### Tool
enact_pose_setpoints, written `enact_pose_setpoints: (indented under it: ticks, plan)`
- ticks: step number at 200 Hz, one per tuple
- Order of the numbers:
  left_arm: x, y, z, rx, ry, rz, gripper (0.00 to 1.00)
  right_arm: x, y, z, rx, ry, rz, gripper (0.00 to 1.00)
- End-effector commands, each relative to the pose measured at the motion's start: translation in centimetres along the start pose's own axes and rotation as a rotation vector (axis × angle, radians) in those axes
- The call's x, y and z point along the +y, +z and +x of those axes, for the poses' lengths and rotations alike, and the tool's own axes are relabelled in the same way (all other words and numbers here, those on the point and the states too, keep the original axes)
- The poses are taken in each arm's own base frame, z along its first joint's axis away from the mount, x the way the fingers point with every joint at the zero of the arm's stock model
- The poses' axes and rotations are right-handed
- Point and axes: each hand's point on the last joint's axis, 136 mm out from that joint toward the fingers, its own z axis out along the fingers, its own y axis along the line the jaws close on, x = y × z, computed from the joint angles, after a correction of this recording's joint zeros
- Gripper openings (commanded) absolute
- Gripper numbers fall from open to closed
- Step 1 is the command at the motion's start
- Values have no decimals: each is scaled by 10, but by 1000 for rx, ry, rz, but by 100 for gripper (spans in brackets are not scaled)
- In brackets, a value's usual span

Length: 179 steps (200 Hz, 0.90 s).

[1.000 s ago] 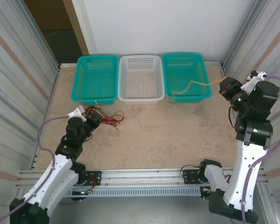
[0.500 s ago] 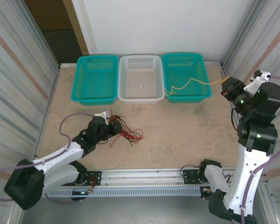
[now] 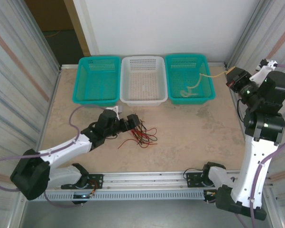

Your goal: Untangle the cables

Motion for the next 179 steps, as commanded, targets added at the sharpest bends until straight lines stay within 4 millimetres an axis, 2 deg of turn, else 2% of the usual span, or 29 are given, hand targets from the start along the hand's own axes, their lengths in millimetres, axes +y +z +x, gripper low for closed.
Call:
enact_pose_setpoints:
  ticks: [1, 23, 41, 66, 86, 113, 140, 179]
  plan:
    - [-5, -26, -13, -14, 74, -53, 99, 10, 23, -20, -36, -9, -59, 0]
    - [-6, -49, -21, -14, 95, -79, 98, 4, 54, -32, -65, -8, -57, 0]
    - [-8, -65, -28, -8, 110, -90, 92, -2, 81, -36, -78, -21, -40, 0]
    - [-13, -89, -47, -36, 122, -78, 86, -16, 123, -33, -77, -46, -23, 0]
    - [-13, -100, -60, -70, 86, -46, 84, -21, 153, -31, -70, -53, -36, 0]
    - [-3, -94, -61, -45, 24, -47, 81, -20, 185, -27, -63, -113, -41, 0]
    - [-1, -80, -53, 6, -13, -25, 79, -30, 212, -16, -45, -188, -6, 0]
    - [5, -75, -54, 4, -26, -45, 79, -36, 239, 5, -13, -270, -23, 0]
